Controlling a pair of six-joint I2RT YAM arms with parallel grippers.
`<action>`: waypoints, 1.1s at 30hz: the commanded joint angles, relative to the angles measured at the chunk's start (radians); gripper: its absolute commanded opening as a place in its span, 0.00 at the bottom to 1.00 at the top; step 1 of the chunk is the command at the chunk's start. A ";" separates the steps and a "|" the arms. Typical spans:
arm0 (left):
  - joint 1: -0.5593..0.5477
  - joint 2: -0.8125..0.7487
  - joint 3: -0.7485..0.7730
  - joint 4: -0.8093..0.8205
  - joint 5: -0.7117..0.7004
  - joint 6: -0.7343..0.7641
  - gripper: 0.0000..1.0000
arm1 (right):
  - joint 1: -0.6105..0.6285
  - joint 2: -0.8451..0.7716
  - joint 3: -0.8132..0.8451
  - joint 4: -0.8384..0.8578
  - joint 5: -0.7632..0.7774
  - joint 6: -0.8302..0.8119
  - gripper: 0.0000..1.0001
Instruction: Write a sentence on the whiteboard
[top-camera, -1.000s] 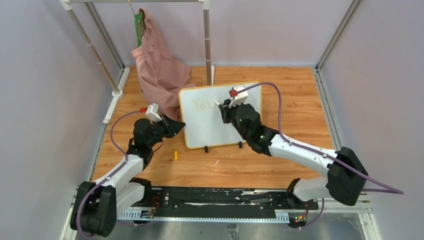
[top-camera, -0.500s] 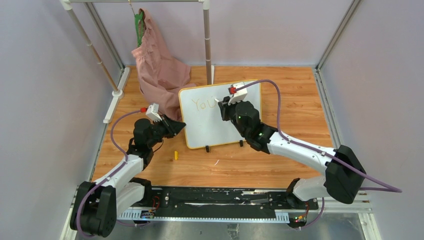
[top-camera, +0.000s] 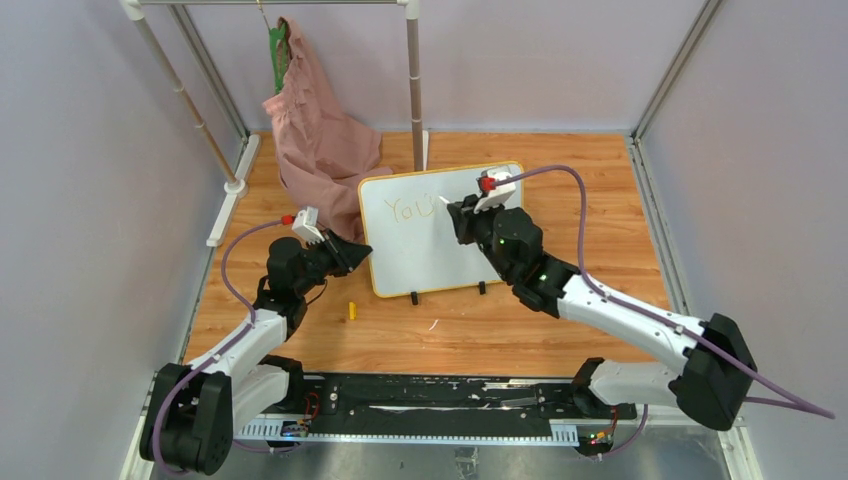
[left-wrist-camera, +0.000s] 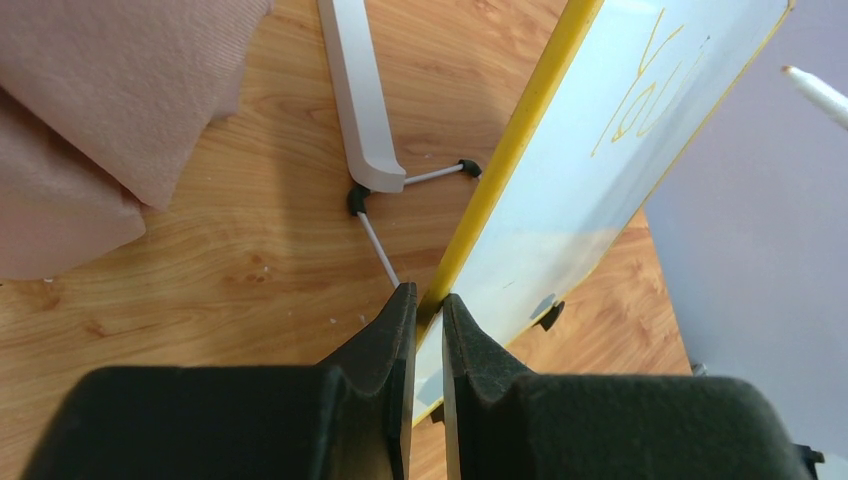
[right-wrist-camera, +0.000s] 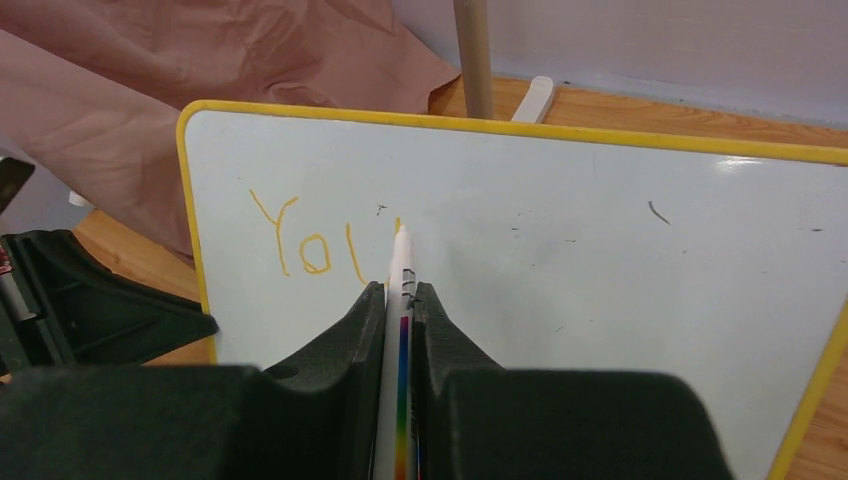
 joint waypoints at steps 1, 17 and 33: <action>-0.002 -0.020 -0.003 0.021 -0.001 0.006 0.00 | -0.016 -0.107 -0.046 -0.038 0.004 0.002 0.00; -0.002 -0.025 -0.004 0.021 0.001 0.007 0.00 | -0.092 -0.101 -0.087 -0.025 -0.019 0.023 0.00; -0.002 -0.021 -0.003 0.021 0.003 0.007 0.00 | -0.111 -0.063 -0.057 0.039 -0.020 0.022 0.00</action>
